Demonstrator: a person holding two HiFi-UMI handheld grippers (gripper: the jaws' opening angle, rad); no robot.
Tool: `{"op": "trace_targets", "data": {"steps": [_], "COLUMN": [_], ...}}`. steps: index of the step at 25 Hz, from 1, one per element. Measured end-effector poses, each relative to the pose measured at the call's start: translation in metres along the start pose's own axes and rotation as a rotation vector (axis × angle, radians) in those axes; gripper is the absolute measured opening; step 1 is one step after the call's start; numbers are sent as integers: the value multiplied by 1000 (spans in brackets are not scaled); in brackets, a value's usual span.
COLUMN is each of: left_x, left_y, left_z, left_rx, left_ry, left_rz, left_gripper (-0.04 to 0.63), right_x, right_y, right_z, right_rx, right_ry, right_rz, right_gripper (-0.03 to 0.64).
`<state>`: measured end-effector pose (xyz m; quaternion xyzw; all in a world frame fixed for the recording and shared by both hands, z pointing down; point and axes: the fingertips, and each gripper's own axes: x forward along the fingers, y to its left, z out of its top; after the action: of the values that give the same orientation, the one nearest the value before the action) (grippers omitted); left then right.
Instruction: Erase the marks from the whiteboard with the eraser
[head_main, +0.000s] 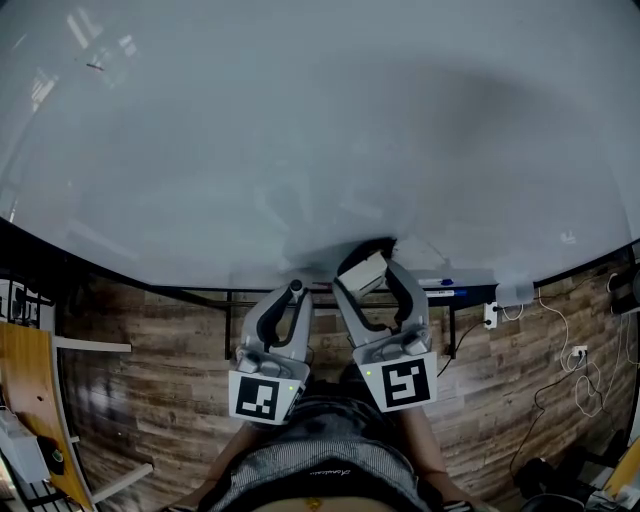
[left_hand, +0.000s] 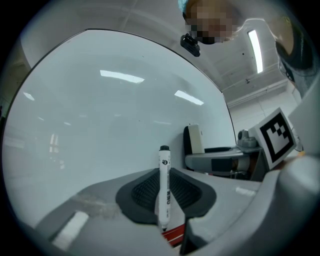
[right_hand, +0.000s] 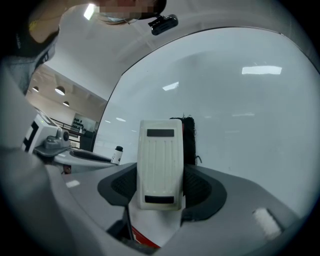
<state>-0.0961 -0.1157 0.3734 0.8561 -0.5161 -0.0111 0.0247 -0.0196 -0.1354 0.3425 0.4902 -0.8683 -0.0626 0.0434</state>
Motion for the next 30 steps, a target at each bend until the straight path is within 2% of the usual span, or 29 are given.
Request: {"op": "trace_targets", "data": {"steps": [6, 11, 14, 19, 22, 26, 30], "left_x": [8, 11, 11, 9, 7, 4, 4], "left_y": [-14, -23, -25, -16, -12, -5, 0], "left_z": [1, -1, -1, -2, -3, -4, -4], "left_rx": [12, -3, -3, -7, -8, -9, -4], "left_ry": [-6, -1, -1, -3, 4, 11, 10], "left_rz": [-25, -39, -39, -25, -14, 0, -2], "left_gripper": [69, 70, 69, 71, 70, 71, 71], "right_x": [-25, -29, -28, -14, -15, -13, -4], "right_y": [-47, -57, -53, -36, -35, -27, -8], "right_z": [-12, -7, 10, 39, 36, 29, -7], "right_rx": [17, 7, -2, -97, -99, -76, -63], "right_ry": [34, 42, -6, -76, -73, -88, 10], "right_rz": [-119, -146, -144, -131, -143, -114, -64], "right_gripper": [259, 259, 259, 261, 259, 259, 259]}}
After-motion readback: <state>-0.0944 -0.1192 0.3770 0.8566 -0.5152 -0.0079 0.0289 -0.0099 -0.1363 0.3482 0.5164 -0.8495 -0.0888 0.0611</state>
